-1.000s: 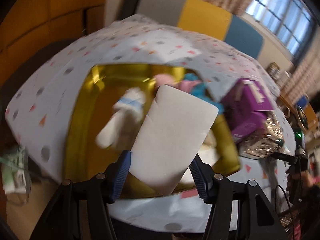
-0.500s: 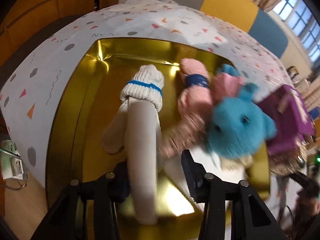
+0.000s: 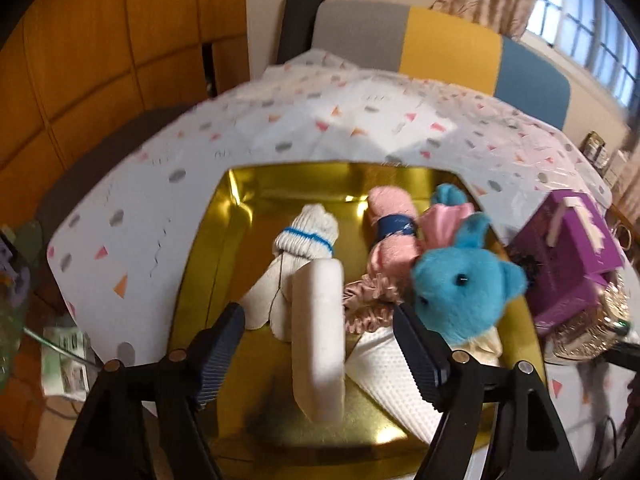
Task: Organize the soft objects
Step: 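Lower the white sponge into the gold tin and open the left tool, then carry the blue Tempo pack into the gold tin and open the right tool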
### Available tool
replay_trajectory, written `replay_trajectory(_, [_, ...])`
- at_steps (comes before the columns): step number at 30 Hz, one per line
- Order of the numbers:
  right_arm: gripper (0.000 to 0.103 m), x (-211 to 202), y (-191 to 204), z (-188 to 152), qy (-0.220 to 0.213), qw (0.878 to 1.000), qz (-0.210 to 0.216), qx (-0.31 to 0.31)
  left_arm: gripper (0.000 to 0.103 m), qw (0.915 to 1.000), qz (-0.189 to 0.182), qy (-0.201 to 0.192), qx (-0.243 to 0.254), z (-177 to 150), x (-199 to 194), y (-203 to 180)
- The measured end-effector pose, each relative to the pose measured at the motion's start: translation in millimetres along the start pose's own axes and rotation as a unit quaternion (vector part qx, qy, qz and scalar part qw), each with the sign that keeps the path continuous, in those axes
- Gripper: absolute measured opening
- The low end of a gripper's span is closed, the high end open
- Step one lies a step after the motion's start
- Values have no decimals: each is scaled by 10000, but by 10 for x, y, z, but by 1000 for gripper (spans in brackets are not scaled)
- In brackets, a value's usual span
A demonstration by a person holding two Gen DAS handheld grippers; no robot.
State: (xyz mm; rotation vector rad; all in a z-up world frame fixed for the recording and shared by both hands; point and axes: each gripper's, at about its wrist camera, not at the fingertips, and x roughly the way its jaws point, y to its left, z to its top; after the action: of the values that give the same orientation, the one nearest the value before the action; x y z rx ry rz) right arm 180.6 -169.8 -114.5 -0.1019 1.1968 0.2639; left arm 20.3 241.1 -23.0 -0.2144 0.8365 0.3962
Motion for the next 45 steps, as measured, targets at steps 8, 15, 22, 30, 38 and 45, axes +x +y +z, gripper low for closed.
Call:
replay_trajectory(8, [57,-11,21,-8,-80,9999,-49,-103,86,9981,-246,-530,197,-36,-406,-132])
replay_trajectory(15, [54,-38,38,20,-121,9999,-37,-94,86,9968,-412,-589,349,-116,-528,-287])
replay_trajectory(22, [54,-38,-47,53,-115,9998,57,182,86,9954,-511,-626,508,-191,-590,-376])
replay_trajectory(30, [53,-140,-198,124,-260,9974,42,667,86,9934,-677,-671,638,-229,-644,-400])
replay_trajectory(38, [53,-423,-296,277,-713,9923,-57,1010,86,9928,-771,-611,688,-269,-635,-417])
replay_trajectory(45, [53,-805,-147,564,-1249,9881,75,895,86,9928,-773,-573,712,-281,-617,-420])
